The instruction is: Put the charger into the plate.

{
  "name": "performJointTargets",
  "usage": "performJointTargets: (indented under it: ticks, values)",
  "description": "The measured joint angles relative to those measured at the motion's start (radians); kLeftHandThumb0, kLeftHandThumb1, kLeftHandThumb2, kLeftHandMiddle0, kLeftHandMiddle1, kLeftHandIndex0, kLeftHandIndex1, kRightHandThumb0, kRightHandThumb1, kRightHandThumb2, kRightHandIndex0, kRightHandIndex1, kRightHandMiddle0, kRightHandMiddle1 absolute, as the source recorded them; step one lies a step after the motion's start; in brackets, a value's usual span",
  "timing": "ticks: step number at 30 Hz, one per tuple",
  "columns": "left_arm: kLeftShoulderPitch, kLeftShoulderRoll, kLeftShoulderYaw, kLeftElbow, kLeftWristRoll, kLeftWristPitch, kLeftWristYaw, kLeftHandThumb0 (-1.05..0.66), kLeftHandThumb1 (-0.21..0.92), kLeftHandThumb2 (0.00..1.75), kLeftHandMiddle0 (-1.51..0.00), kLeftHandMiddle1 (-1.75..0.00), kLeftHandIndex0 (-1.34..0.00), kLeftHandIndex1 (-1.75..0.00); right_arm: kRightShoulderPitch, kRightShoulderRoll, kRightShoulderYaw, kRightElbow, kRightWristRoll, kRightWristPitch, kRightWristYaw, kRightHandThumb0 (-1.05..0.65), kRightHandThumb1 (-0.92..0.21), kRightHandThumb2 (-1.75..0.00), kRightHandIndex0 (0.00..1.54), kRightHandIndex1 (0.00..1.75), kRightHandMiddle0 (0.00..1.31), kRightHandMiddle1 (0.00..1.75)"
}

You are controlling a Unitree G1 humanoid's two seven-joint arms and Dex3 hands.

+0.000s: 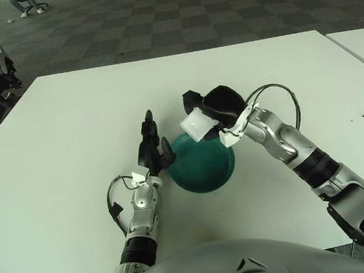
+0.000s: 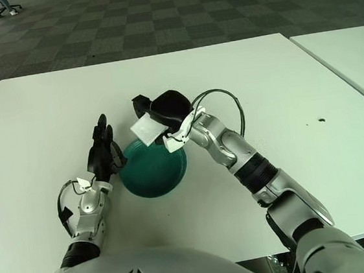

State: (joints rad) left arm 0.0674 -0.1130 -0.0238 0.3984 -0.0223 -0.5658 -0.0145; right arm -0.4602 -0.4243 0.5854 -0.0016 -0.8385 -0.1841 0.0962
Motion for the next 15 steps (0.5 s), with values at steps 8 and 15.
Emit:
performJointTargets:
  ticks: [8,15]
  values:
    - [0.008,0.0,-0.002,-0.008,0.021,-0.001,0.035,-0.95,0.92,1.13,-0.06,0.0,0.0,-0.25,0.088,-0.035,-0.005,-0.134,0.012,-0.056,0.097,-0.46,-0.38,-1.23,1.04,1.75,0.56,1.75]
    - [0.016,0.001,-0.008,-0.011,0.021,-0.001,0.041,-0.95,0.92,1.14,-0.06,0.0,0.0,-0.23,0.141,-0.063,-0.006,-0.169,0.035,-0.13,0.17,-0.45,-0.4,-1.21,1.05,1.75,0.55,1.75]
